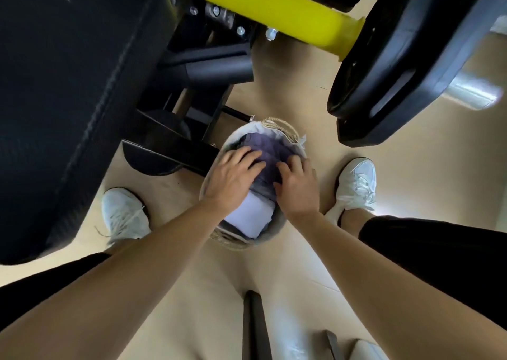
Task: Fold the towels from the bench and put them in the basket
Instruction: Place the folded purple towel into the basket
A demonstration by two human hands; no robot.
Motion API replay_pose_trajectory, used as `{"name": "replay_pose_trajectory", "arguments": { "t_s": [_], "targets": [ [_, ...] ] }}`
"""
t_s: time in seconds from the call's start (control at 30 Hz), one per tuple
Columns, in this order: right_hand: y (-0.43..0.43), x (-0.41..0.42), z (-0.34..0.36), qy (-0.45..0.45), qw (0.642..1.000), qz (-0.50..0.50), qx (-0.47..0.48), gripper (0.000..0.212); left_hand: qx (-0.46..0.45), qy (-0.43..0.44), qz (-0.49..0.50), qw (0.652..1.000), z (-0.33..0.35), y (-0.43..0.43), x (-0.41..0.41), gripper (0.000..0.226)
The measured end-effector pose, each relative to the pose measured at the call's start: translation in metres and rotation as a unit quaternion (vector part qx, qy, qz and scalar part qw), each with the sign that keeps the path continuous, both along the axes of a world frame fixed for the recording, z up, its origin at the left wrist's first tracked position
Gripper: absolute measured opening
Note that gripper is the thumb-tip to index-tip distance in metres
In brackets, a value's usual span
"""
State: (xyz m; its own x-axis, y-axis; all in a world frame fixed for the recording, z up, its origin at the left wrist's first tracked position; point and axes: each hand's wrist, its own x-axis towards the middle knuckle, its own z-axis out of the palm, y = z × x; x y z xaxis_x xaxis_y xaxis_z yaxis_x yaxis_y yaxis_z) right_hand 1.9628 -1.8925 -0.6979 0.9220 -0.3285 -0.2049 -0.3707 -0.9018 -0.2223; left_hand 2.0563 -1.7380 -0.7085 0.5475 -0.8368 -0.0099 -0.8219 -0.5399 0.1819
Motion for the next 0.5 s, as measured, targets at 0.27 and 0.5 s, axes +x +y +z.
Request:
{"name": "replay_pose_trajectory", "arguments": {
  "t_s": [0.27, 0.5],
  "targets": [
    [-0.003, -0.023, -0.005, 0.0, 0.996, 0.089, 0.031, 0.057, 0.156, 0.024, -0.035, 0.987, 0.004, 0.04, -0.016, 0.085],
    [-0.002, -0.032, -0.011, 0.146, 0.982, 0.118, -0.004, 0.108, 0.198, 0.005, -0.026, 0.98, -0.014, 0.033, -0.016, 0.094]
  ]
}}
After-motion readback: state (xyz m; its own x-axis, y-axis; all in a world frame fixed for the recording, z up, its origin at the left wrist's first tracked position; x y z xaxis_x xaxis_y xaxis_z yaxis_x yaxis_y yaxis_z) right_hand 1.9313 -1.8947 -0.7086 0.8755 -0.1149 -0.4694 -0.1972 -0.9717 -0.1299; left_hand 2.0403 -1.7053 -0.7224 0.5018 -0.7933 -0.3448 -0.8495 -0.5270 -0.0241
